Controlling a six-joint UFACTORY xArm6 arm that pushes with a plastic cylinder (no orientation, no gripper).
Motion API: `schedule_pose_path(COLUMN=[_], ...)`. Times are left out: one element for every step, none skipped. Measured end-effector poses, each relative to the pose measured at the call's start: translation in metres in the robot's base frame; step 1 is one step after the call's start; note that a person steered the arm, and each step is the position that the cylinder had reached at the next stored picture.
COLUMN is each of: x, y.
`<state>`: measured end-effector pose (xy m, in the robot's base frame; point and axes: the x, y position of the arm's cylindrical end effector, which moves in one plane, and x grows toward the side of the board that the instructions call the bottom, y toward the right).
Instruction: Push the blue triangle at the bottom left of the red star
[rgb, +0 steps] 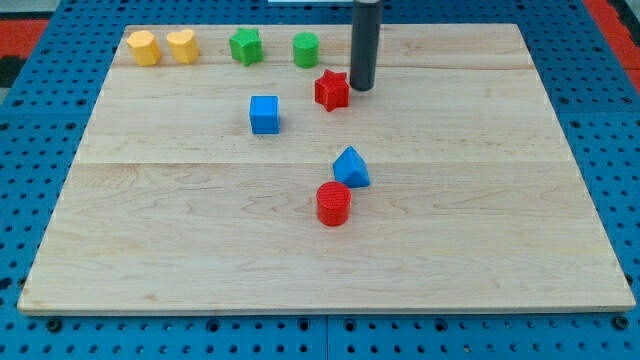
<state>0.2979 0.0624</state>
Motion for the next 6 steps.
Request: schedule_pose_path(x=[-0.011, 0.013, 0.035, 0.03, 0.076, 0.105], y=[-0.016, -0.06, -0.092, -0.029, 0.038, 0.012])
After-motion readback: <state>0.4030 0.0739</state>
